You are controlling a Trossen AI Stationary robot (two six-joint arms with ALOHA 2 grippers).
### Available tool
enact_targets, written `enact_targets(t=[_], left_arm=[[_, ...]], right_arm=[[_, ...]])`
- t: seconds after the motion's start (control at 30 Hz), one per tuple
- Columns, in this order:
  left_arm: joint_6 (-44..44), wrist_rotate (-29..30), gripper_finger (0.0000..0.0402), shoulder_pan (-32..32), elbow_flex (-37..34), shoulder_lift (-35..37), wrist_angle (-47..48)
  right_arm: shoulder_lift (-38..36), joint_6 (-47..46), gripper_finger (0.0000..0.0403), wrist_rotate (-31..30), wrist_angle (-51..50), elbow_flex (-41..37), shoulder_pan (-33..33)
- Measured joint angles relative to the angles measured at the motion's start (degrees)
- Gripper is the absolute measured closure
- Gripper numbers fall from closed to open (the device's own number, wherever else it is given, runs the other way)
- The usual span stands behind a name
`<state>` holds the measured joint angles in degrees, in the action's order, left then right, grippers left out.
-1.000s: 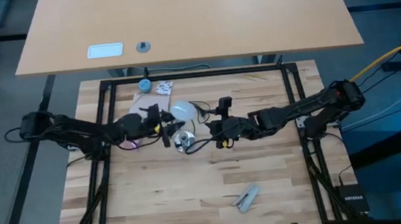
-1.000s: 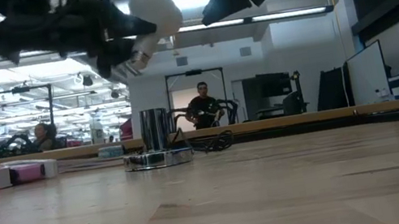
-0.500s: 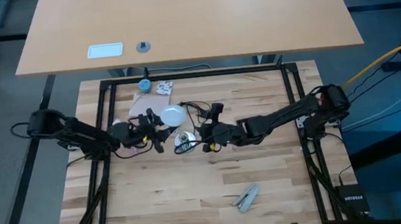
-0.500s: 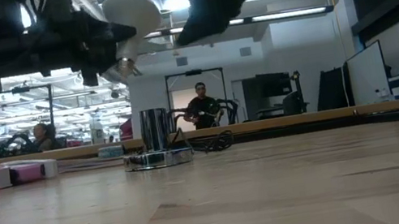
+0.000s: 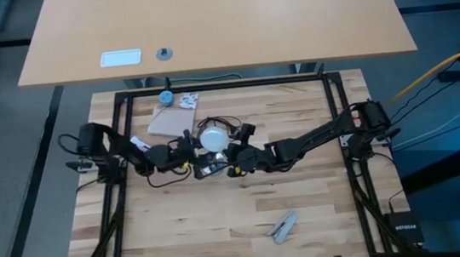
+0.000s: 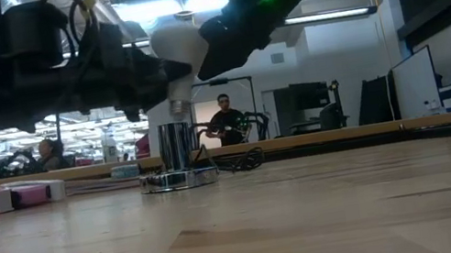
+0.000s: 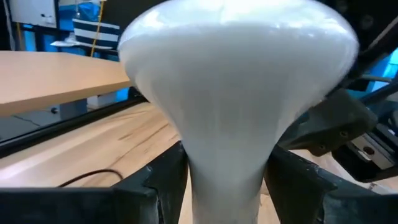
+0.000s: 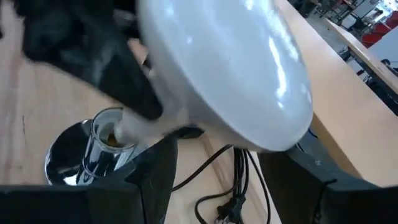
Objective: Screw lightbulb
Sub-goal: Insert the light bulb into the lamp
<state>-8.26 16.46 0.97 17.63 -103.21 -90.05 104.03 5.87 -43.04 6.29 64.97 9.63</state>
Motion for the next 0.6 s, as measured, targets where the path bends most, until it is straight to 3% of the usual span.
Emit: enact_targets(t=[0.27, 0.6], left_arm=[[-0.67, -0.68, 0.0218, 0.2, -0.08, 0.02, 0.0], [-3.24, -0.56, 0.0218, 0.17, -2.7, 0.18, 0.11]], right_arm=[[0.11, 0.2, 0.0178, -5.44, -0.45, 0.0, -0.02], [0.11, 0.37, 0.0178, -6.47, 0.26, 0.0, -0.02]])
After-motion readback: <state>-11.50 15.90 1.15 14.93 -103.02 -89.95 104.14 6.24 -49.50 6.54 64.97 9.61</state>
